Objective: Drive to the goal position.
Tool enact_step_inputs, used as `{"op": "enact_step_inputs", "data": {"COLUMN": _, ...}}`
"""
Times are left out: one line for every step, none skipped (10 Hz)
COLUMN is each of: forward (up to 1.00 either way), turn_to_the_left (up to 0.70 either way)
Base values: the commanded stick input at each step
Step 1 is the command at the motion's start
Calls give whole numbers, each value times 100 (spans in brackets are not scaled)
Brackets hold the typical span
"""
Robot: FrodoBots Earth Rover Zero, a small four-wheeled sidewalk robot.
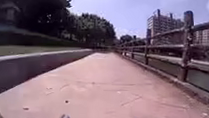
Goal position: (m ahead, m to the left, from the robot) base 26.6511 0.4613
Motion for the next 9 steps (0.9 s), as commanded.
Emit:
{"op": "enact_step_inputs", "data": {"forward": 70, "turn_to_the_left": 0}}
{"op": "enact_step_inputs", "data": {"forward": 70, "turn_to_the_left": 0}}
{"op": "enact_step_inputs", "data": {"forward": 70, "turn_to_the_left": 0}}
{"op": "enact_step_inputs", "data": {"forward": 70, "turn_to_the_left": 0}}
{"op": "enact_step_inputs", "data": {"forward": 70, "turn_to_the_left": 0}}
{"op": "enact_step_inputs", "data": {"forward": 70, "turn_to_the_left": 0}}
{"op": "enact_step_inputs", "data": {"forward": 70, "turn_to_the_left": 0}}
{"op": "enact_step_inputs", "data": {"forward": 70, "turn_to_the_left": 0}}
{"op": "enact_step_inputs", "data": {"forward": 70, "turn_to_the_left": 0}}
